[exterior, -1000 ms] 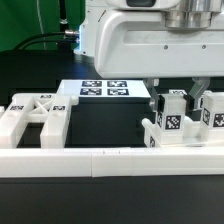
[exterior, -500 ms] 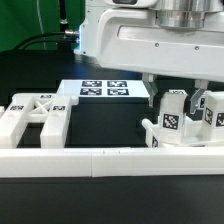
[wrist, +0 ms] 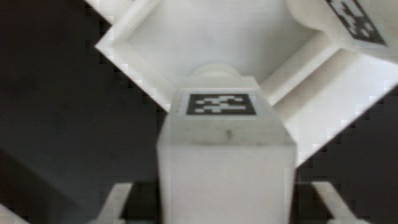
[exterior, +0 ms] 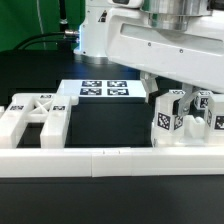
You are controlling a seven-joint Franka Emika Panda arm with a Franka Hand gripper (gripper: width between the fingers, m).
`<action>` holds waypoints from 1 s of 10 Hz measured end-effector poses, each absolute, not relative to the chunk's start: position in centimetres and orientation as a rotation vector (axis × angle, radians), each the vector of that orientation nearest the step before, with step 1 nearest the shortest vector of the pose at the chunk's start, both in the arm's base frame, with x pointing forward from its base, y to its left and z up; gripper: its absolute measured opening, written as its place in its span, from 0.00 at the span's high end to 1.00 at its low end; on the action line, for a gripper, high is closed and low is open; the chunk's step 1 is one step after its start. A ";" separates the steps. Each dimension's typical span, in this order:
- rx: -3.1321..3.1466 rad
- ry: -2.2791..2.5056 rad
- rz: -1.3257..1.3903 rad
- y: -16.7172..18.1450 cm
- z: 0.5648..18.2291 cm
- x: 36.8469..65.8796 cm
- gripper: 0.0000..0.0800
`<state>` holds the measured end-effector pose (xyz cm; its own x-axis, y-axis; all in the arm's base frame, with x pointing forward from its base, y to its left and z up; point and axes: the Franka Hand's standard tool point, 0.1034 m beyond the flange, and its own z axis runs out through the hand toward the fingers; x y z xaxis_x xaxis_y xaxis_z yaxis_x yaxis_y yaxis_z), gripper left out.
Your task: Assemble chair
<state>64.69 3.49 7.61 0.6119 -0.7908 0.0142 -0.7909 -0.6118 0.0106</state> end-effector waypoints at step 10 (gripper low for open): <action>3.101 -0.331 0.019 3.9 8.2 64.9 0.19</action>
Offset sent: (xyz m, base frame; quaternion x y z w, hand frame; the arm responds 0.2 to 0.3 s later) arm -0.0015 0.0143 0.0102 0.0342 -0.0169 -0.1147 0.9927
